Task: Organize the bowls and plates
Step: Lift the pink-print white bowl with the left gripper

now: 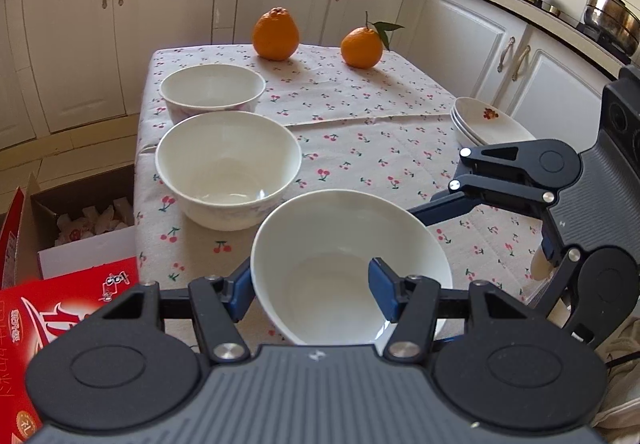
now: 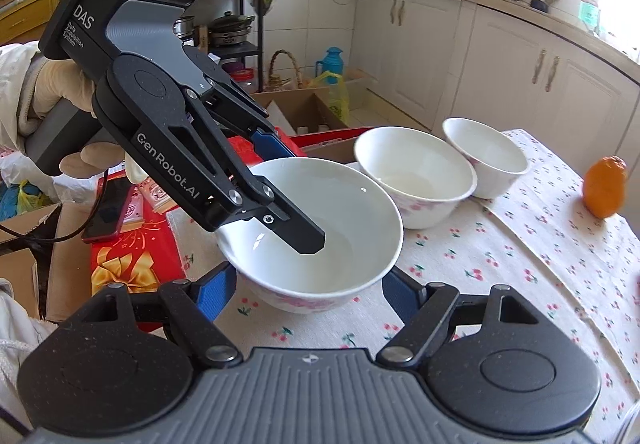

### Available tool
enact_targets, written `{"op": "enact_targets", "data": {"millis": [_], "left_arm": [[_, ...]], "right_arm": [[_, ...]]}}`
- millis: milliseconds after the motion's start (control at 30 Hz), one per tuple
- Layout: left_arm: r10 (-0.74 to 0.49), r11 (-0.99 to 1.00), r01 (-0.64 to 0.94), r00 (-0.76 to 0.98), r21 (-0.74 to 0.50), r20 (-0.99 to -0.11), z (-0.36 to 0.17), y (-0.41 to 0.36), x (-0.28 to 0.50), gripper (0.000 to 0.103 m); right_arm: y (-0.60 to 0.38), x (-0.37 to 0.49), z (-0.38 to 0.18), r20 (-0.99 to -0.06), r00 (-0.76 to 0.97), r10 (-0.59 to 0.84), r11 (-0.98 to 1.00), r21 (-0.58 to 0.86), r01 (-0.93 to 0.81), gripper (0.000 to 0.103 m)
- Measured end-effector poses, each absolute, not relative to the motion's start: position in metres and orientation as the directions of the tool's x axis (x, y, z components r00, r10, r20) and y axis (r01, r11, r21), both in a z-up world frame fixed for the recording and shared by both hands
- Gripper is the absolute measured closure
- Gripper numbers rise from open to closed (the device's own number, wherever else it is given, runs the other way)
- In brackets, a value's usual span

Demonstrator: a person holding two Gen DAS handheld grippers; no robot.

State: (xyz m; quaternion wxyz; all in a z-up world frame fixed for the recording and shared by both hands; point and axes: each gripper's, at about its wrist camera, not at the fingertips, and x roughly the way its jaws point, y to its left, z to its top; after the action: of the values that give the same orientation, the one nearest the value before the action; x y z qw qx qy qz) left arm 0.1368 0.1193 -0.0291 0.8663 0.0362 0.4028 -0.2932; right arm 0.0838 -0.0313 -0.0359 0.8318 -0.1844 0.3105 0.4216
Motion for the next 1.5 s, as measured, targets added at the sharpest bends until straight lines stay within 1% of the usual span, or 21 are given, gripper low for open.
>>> {"op": "enact_targets", "data": {"millis": [400, 500, 700, 1200, 1433, 1500], "left_arm": [[-0.579, 0.718, 0.672, 0.429, -0.184, -0.693, -0.031, 0.052, 0.157, 0.045], [-0.601, 0.696, 0.689, 0.404, -0.203, -0.689, -0.034, 0.039, 0.164, 0.045], [-0.624, 0.66, 0.723, 0.378, -0.203, -0.684, -0.038, 0.018, 0.169, 0.045], [-0.616, 0.658, 0.724, 0.362, -0.205, -0.699, -0.05, 0.001, 0.18, 0.044], [-0.623, 0.66, 0.72, 0.364, -0.214, -0.693, -0.051, -0.001, 0.184, 0.044], [-0.627, 0.658, 0.72, 0.361, -0.221, -0.69, -0.052, 0.0, 0.184, 0.035]], "right_arm": [[-0.087, 0.073, -0.034, -0.677, 0.555, 0.484, 0.709, -0.069, -0.702, 0.019], [-0.099, 0.072, -0.035, -0.68, 0.571, 0.46, 0.732, -0.073, -0.677, 0.019], [-0.116, 0.074, -0.041, -0.696, 0.584, 0.419, 0.762, -0.081, -0.643, 0.019], [-0.133, 0.081, -0.053, -0.708, 0.583, 0.4, 0.788, -0.059, -0.613, 0.019], [-0.134, 0.083, -0.055, -0.709, 0.586, 0.392, 0.798, -0.055, -0.6, 0.019], [-0.134, 0.083, -0.055, -0.708, 0.589, 0.39, 0.798, -0.059, -0.599, 0.018]]}}
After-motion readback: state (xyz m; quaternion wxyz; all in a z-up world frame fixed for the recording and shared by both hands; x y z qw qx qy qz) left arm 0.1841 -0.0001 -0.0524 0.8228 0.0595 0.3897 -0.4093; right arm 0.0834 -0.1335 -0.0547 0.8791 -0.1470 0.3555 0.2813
